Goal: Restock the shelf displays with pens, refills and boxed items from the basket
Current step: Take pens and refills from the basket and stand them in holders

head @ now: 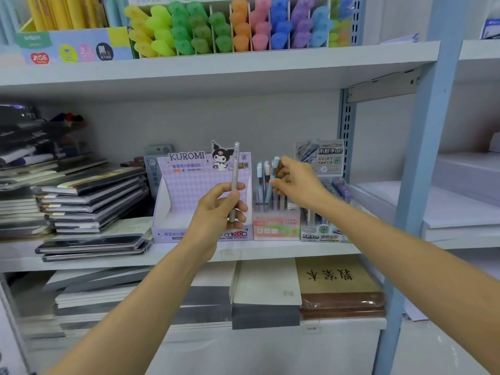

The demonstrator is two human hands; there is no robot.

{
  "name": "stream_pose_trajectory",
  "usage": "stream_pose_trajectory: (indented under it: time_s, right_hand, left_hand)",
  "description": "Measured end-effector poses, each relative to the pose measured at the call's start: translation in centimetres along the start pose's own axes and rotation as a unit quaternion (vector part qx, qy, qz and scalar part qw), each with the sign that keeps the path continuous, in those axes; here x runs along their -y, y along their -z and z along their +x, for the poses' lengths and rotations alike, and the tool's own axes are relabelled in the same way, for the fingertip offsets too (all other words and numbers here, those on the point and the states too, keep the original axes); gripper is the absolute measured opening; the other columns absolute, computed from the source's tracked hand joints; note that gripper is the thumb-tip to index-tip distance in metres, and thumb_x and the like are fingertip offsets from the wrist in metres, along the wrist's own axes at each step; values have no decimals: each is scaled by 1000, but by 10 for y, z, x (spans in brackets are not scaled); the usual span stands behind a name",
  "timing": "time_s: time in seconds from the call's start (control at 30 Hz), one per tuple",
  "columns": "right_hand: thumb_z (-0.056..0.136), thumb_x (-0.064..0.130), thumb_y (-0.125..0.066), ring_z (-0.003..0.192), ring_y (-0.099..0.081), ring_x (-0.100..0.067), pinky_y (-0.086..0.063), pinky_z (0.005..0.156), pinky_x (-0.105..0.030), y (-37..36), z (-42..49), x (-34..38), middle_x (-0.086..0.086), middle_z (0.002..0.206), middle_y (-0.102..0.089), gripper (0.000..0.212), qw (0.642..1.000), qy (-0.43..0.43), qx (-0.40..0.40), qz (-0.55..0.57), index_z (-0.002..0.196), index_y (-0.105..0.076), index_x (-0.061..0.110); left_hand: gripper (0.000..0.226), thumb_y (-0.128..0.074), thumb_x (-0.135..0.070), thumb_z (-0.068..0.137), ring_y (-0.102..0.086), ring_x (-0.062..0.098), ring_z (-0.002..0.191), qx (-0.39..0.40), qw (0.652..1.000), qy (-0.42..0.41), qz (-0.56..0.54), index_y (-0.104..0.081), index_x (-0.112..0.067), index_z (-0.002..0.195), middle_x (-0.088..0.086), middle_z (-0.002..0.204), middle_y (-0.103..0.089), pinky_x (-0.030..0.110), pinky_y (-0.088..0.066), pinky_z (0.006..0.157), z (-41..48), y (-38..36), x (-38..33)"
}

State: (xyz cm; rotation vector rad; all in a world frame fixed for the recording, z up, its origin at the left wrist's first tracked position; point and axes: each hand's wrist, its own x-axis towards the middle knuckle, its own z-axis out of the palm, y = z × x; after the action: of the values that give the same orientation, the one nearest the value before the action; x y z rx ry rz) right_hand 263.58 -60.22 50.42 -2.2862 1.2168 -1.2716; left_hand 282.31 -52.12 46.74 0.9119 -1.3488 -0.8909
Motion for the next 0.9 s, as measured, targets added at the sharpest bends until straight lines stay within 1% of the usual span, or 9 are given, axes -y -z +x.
stream_pose_trajectory:
  time_s: [0.07,0.2,0.33,0.5,0.6,0.67,0.73,0.8,0.9]
  right_hand:
    - [93,6,-61,76,-71,-21,-59,77,-42,2,4,2,-14,90,-67,10,999,3,28,-20,99,-54,4]
    - [93,8,-61,67,-69,-13,-59,69,-36,7,11,3,-13,85,-69,16,995,10,66,-81,89,-47,15]
    - [90,5,-63,61,-66,-11,-57,64,-32,-4,9,-1,-5,75,-67,42,996,32,12,-86,121,-38,19]
    - [93,10,-60,67,-56,-10,-53,75,-35,-10,9,-3,0,86,-62,19,988,86,-52,-114,112,-58,13]
    - [95,15,-59,80,-56,-13,-50,83,-32,-9,8,0,-2,96,-61,16,986,85,-74,-121,109,-65,10]
    - [97,24,-56,80,-57,-11,-50,80,-28,-5,6,6,0,103,-60,21,992,68,-91,-60,113,-63,13]
    - [98,28,-54,75,-62,-8,-53,68,-25,-1,2,14,-2,109,-62,30,993,37,-65,96,125,-57,15]
    - [98,25,-55,74,-64,-9,-54,63,-24,4,-2,22,-5,111,-64,32,974,19,-20,226,129,-54,14]
    - [96,15,-58,72,-64,-14,-53,60,-21,9,-8,29,-4,90,-68,24,953,19,16,302,118,-61,5]
  left_hand:
    - [18,-53,-21,99,-59,11,60,4,1000,2,-5,-65,-19,113,-1,71,-65,24,-54,60,0,0,2]
    - [19,-56,-20,97,-60,13,59,9,1000,2,-9,-65,-17,114,2,73,-65,26,-55,62,1,2,5]
    - [20,-60,-20,95,-60,15,58,15,1000,2,-15,-65,-15,114,3,73,-66,28,-56,63,1,2,6]
    - [21,-61,-18,94,-60,14,57,17,1000,4,-6,-64,-11,114,2,71,-66,25,-55,60,-2,4,7]
    - [21,-60,-18,94,-60,14,56,16,1000,5,0,-64,-11,114,3,72,-67,27,-55,61,-2,5,5]
    - [20,-59,-17,95,-60,14,56,20,1000,4,3,-65,-12,114,2,72,-67,27,-56,61,-2,5,4]
    - [19,-58,-17,96,-60,13,56,27,1000,2,6,-66,-12,113,2,72,-67,27,-57,62,-3,3,2]
    - [18,-58,-15,96,-59,13,56,37,999,1,6,-68,-13,110,2,72,-67,26,-56,60,-4,-1,0]
    - [14,-61,-16,94,-59,13,56,42,999,-4,22,-68,-16,106,3,73,-68,23,-53,55,-5,-9,-3]
